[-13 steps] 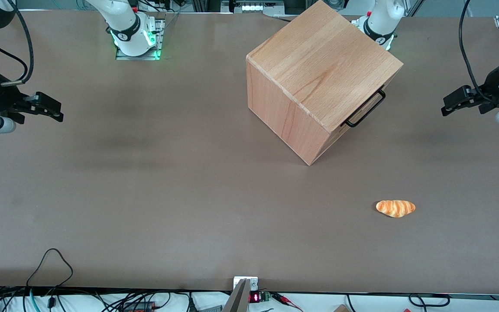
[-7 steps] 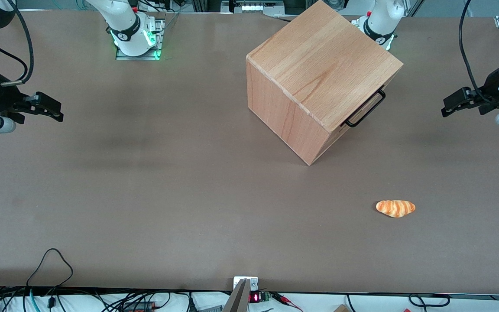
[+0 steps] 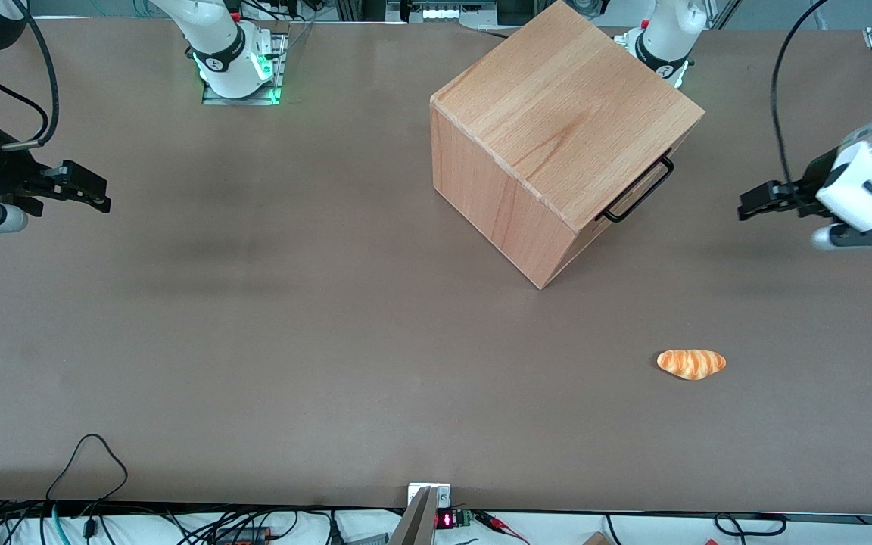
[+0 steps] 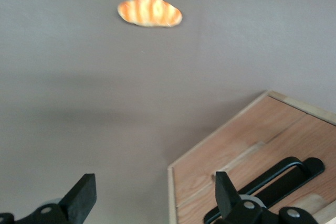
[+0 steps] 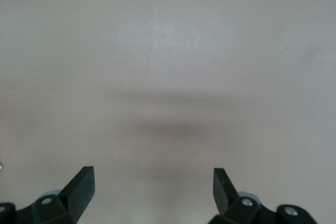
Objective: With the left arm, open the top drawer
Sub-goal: 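Move the left gripper toward the black drawer handle of the wooden cabinet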
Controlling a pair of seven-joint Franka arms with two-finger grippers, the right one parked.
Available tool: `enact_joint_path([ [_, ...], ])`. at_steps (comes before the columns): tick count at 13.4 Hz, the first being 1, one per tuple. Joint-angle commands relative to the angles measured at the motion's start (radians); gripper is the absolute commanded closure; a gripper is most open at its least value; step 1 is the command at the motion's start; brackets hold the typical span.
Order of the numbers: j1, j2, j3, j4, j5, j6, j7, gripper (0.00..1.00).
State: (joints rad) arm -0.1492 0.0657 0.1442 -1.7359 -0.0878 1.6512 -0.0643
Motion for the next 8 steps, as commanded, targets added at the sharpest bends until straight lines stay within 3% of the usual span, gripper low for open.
enact_joint_path([
  [1, -0.013, -0.001, 0.0, -0.097, -0.071, 0.05, 0.087, 0.0],
  [3, -0.013, -0.004, -0.003, -0.155, -0.107, 0.106, 0.145, 0.0],
  [8, -0.021, -0.026, -0.061, -0.209, -0.11, 0.121, 0.273, 0.0],
])
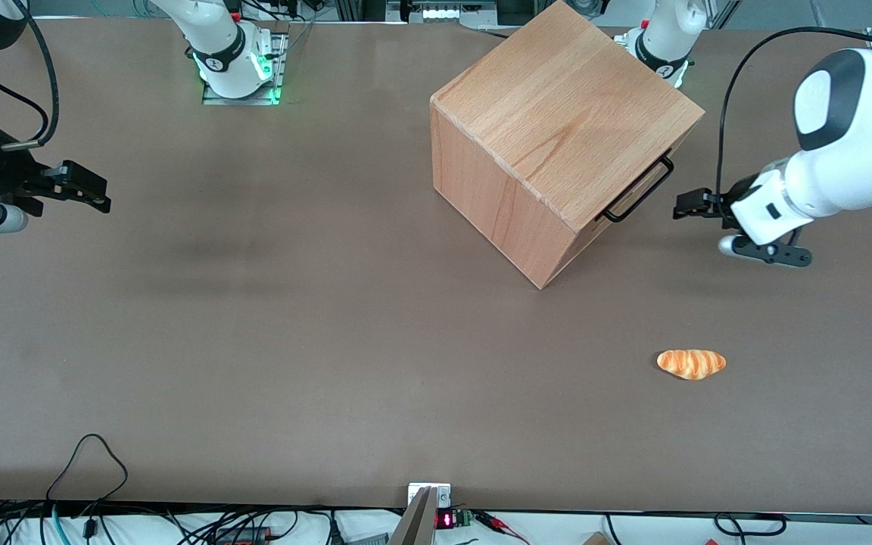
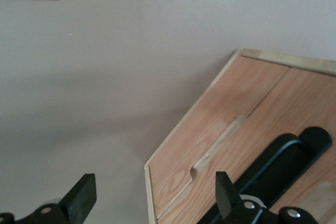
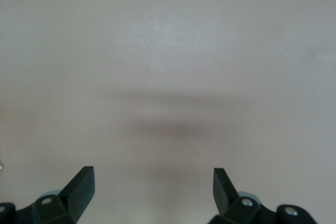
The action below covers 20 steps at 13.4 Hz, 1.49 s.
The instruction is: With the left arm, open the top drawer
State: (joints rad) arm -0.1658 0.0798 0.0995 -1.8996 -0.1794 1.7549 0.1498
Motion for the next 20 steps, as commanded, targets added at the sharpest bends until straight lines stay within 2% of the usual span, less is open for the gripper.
enact_joint_path([
  [1, -0.004, -0.052, -0.035, -0.068, -0.018, 0.026, 0.077, 0.0],
  [7, -0.003, -0.086, -0.06, -0.142, -0.04, 0.06, 0.261, 0.0],
  [17, -0.004, -0.091, -0.066, -0.165, -0.041, 0.083, 0.409, 0.0],
  [20, -0.003, -0.086, -0.066, -0.177, -0.069, 0.103, 0.461, 0.0],
])
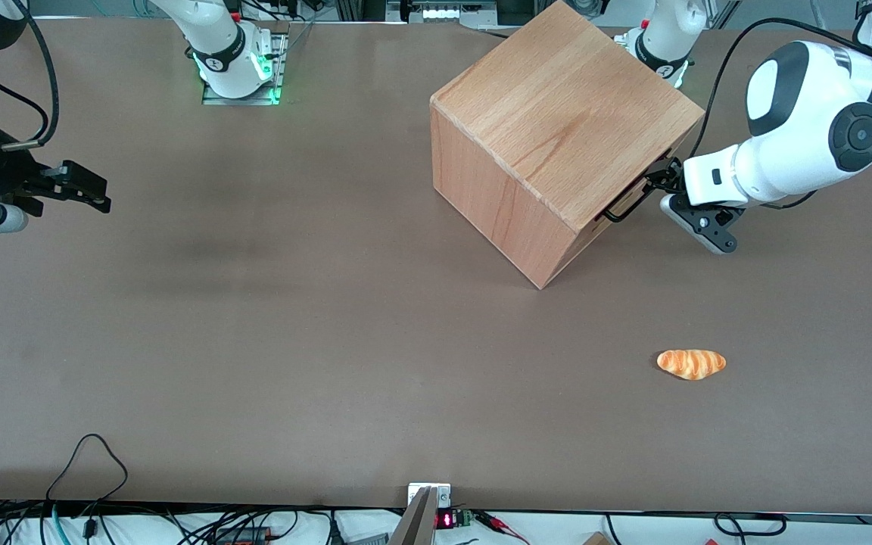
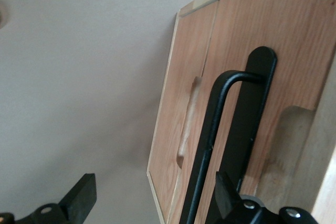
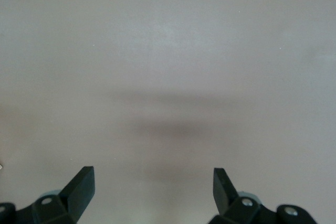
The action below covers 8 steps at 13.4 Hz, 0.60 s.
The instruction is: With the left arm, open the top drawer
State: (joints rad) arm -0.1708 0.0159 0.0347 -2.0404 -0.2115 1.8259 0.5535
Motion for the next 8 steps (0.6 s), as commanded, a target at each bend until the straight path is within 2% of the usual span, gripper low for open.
enact_joint_path([
  [1, 0.002, -0.02, 0.001, -0.038, -0.037, 0.038, 0.072, 0.0],
  [8, 0.002, 0.015, 0.001, -0.043, -0.046, 0.078, 0.075, 0.0],
])
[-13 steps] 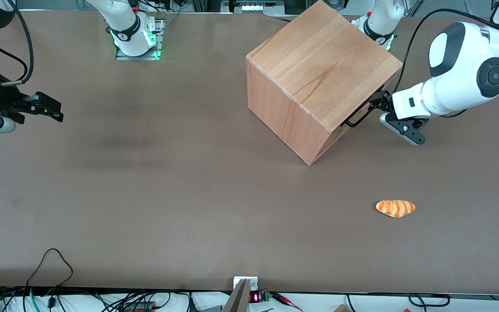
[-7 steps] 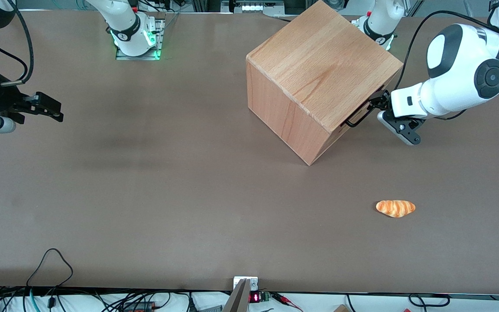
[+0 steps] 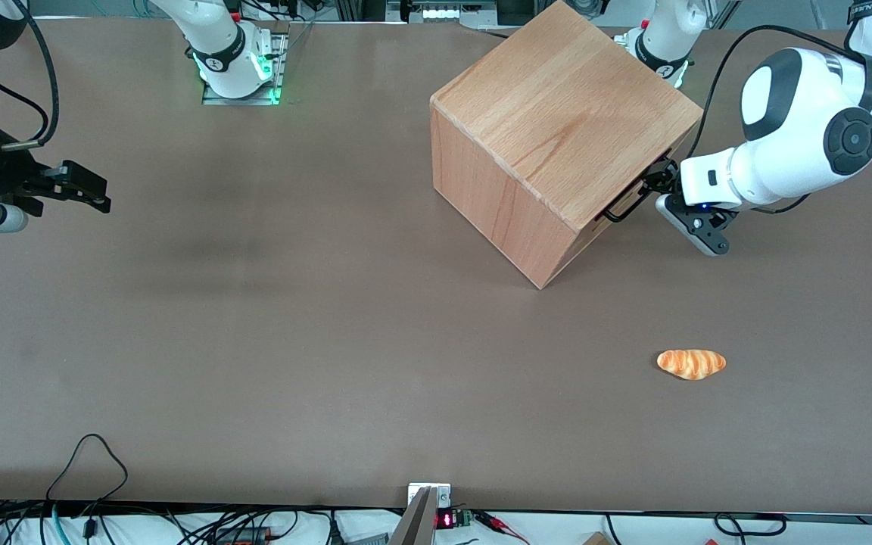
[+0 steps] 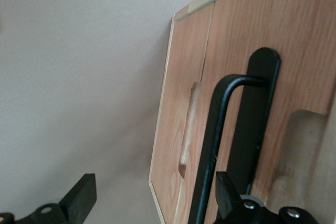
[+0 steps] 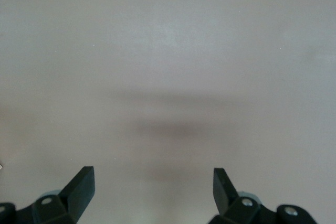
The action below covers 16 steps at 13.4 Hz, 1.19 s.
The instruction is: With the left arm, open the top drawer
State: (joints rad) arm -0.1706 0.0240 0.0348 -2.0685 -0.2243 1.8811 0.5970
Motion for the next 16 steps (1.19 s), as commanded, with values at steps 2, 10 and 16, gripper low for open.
enact_joint_path([
  [2, 0.003, 0.016, 0.002, -0.013, -0.033, 0.029, 0.032, 0.0],
  [10, 0.01, 0.091, 0.106, 0.034, -0.027, 0.139, 0.085, 0.0],
  [16, 0.014, 0.168, 0.25, 0.126, -0.017, 0.331, 0.096, 0.0],
])
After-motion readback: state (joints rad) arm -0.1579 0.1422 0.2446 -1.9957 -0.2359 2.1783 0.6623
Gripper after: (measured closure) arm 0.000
